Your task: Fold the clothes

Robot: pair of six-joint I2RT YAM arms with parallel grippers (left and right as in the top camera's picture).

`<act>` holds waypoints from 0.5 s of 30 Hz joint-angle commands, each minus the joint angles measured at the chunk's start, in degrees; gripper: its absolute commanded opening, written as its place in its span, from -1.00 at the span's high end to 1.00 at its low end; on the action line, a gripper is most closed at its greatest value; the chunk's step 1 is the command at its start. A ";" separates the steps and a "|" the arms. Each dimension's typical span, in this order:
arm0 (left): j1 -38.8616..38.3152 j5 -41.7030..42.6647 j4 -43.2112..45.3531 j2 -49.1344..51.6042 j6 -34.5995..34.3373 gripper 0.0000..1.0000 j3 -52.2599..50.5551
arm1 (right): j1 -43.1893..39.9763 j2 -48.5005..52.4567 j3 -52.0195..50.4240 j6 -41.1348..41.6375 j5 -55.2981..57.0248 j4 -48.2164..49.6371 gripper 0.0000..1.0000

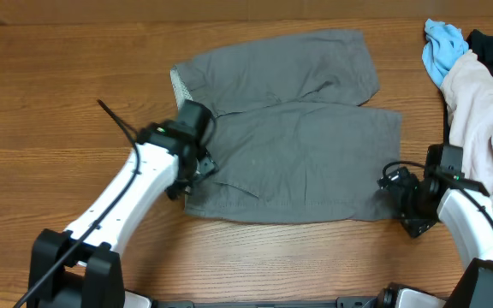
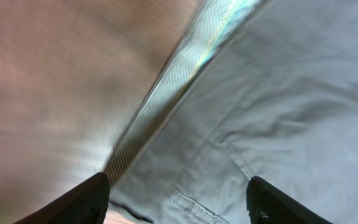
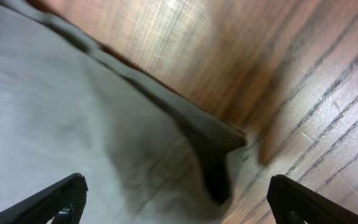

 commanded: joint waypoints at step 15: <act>6.05 22.18 3.15 0.55 37.55 -0.17 -9.77 | -0.07 0.07 7.19 -8.26 0.70 -0.52 -1.00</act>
